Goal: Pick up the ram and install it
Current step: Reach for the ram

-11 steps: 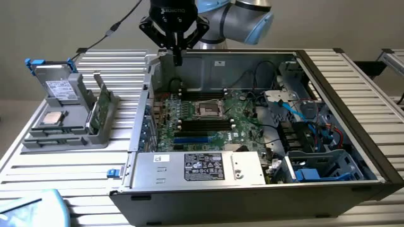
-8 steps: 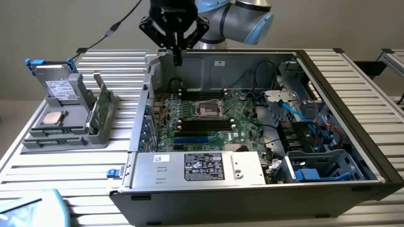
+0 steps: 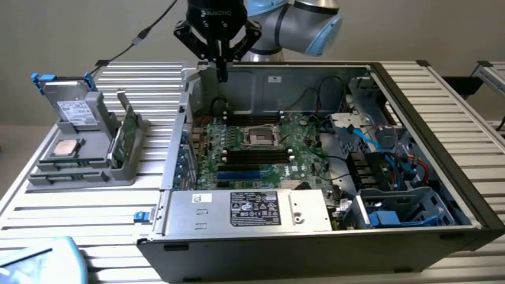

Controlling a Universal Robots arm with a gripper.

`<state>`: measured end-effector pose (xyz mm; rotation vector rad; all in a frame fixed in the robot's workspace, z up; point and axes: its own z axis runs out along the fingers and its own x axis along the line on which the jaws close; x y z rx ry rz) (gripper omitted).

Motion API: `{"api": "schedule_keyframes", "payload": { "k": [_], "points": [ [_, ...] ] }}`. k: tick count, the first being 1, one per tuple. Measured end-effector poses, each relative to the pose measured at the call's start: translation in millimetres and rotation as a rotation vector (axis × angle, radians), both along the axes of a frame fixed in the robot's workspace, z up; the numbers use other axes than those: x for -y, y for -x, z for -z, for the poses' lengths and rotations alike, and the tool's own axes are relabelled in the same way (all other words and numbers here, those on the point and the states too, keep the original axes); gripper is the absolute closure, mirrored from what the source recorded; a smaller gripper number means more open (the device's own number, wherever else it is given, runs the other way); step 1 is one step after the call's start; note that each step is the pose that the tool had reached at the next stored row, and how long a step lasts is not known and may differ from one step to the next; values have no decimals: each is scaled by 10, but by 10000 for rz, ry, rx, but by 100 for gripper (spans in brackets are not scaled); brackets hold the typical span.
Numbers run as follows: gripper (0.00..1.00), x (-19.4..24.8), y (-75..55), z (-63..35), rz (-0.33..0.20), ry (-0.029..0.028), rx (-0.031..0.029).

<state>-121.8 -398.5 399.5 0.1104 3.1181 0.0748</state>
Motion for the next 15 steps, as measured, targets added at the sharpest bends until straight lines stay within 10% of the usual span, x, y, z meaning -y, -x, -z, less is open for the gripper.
{"api": "schedule_keyframes", "payload": {
  "k": [15],
  "points": [
    [89, -157, 639, 5, 0, -1, 1]
  ]
}}
